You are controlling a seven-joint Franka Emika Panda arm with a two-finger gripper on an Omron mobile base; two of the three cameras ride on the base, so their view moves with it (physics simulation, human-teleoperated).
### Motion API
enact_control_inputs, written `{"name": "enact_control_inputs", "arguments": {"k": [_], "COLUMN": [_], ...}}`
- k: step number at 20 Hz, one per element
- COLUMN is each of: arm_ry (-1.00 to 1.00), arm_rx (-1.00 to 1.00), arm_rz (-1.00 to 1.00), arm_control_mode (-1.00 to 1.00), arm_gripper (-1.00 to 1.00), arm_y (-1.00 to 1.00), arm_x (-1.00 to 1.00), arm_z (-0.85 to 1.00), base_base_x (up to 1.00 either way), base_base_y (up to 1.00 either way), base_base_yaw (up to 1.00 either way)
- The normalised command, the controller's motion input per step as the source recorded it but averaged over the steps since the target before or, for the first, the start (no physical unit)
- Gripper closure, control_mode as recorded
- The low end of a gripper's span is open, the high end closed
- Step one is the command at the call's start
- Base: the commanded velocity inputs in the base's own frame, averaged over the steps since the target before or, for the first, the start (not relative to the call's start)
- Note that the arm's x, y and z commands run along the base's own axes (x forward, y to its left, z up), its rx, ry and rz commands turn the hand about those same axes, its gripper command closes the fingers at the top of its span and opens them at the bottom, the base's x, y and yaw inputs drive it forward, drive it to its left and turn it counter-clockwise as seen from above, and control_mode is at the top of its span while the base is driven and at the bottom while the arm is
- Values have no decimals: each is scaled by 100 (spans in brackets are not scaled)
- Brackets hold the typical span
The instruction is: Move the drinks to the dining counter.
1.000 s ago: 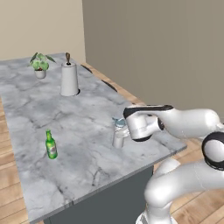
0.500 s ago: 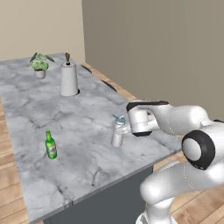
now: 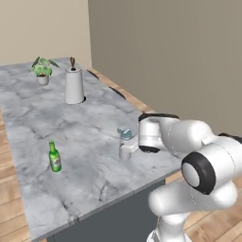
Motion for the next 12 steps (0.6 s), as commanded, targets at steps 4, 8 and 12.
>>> {"name": "enact_control_inputs", "arguments": {"k": [4, 8, 12], "arm_ry": [-9, -9, -13], "arm_rx": [1, 0, 0], "arm_rz": [0, 0, -1], "arm_control_mode": [-100, -100, -100], "arm_gripper": [100, -100, -100], "arm_y": [4, 0, -8], "arm_x": [-23, -30, -32], "arm_z": [-38, -30, -5], "base_base_x": [0, 0, 0], "base_base_y": [0, 0, 0], "base_base_yaw": [0, 0, 0]}}
